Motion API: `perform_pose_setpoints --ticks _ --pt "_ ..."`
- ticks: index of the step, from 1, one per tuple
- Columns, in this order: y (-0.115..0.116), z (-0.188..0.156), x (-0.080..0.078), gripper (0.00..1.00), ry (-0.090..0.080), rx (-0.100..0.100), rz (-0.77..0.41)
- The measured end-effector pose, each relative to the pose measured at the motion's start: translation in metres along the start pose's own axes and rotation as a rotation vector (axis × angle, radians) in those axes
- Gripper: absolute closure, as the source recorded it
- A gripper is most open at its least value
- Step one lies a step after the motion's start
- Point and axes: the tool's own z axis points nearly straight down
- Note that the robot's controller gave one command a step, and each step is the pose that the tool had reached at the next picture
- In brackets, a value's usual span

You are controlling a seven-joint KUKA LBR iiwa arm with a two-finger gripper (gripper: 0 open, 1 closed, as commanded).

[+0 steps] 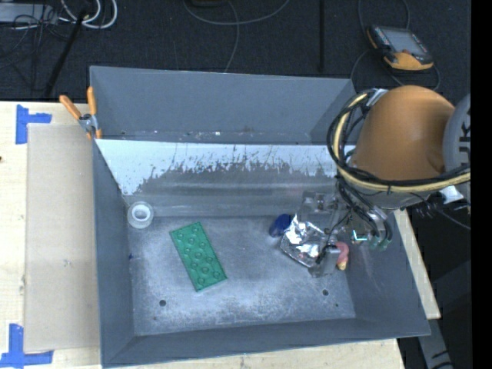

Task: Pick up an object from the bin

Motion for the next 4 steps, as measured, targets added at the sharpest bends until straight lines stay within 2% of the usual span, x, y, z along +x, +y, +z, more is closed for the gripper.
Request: perform_pose_setpoints --ticks 1,2,3,4 --pt "-0.070 0.162 -0.041 0.00 -0.003 0.000 0.026" --pt "-0.049 0.127 -0.024 0.00 -0.007 -0.001 0.241" --pt "-0.052 0.117 -0.042 0.00 -0.012 -0.002 0.369" --pt "-0.050 0.159 -0.041 0.00 -0.005 -0.003 0.548"
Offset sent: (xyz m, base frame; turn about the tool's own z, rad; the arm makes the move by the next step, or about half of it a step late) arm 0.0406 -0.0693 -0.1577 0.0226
